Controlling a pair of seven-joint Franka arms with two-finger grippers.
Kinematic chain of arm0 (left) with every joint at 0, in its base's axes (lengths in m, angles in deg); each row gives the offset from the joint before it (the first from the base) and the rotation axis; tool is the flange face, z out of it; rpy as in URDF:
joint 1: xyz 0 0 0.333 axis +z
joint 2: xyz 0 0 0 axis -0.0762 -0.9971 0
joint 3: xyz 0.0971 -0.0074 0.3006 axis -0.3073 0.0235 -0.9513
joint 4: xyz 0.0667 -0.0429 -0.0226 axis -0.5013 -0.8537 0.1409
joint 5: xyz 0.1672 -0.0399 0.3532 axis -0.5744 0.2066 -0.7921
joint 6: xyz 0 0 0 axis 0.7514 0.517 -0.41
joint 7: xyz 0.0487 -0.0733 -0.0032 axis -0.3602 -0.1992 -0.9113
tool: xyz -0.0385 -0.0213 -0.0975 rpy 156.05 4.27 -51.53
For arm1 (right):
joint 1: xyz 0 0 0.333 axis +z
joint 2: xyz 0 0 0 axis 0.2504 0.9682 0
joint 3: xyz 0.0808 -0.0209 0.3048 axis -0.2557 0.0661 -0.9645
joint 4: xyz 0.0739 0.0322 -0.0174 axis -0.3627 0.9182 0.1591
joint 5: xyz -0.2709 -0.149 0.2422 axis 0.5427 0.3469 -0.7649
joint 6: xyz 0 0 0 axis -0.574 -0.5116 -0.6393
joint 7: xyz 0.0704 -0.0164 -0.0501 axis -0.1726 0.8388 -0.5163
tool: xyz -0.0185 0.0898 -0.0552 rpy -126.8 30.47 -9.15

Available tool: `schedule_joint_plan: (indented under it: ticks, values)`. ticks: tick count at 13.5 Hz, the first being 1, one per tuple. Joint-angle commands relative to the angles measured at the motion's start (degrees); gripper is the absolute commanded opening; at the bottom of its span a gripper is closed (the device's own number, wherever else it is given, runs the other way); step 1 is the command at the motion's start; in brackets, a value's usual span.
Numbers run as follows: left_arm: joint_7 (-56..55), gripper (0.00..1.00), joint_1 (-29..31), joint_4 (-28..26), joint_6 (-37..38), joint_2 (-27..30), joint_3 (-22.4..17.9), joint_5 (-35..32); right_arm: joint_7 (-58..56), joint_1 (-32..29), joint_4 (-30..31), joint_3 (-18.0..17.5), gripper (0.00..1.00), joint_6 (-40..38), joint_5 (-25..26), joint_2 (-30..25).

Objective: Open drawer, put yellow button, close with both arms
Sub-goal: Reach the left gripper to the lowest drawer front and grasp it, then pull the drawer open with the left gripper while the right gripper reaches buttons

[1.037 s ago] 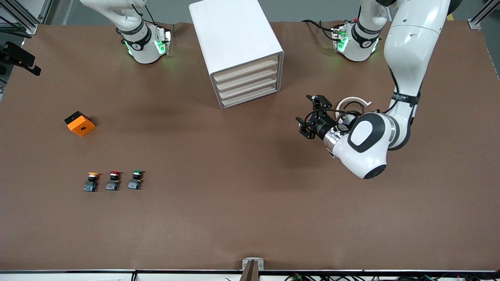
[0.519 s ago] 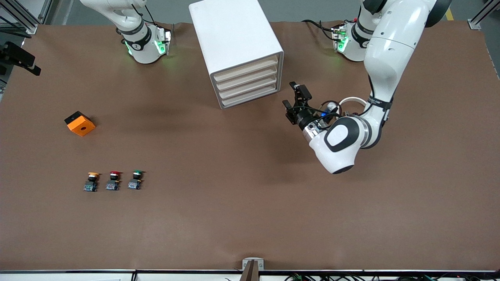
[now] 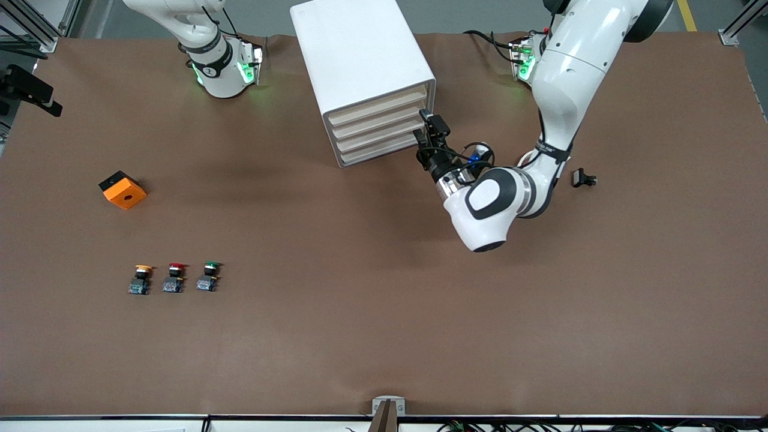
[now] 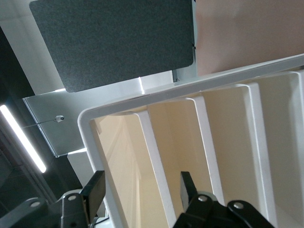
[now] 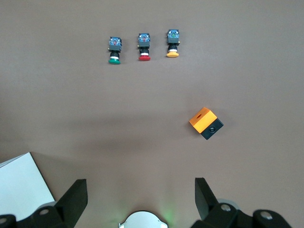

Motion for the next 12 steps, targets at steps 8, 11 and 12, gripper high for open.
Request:
schedule_joint_plan:
  ticks: [8,11,12]
  values:
    - [-6.6,0.58,-5.3,-2.3,-3.2,-0.2,-0.5,3.0,-2.6,-8.0,-6.2,-0.6,1.0,11.8,-0.2,19.7]
    - [-6.9,0.54,-7.1,-3.0,-3.2,0.1,-0.4,3.2,-4.1,-7.3,-5.9,-0.7,1.0,20.1,-0.3,24.9]
    - [-6.9,0.49,-7.5,-3.3,-3.2,0.0,-0.5,3.2,-4.0,-7.2,-5.1,-0.7,1.0,23.3,-0.3,26.5]
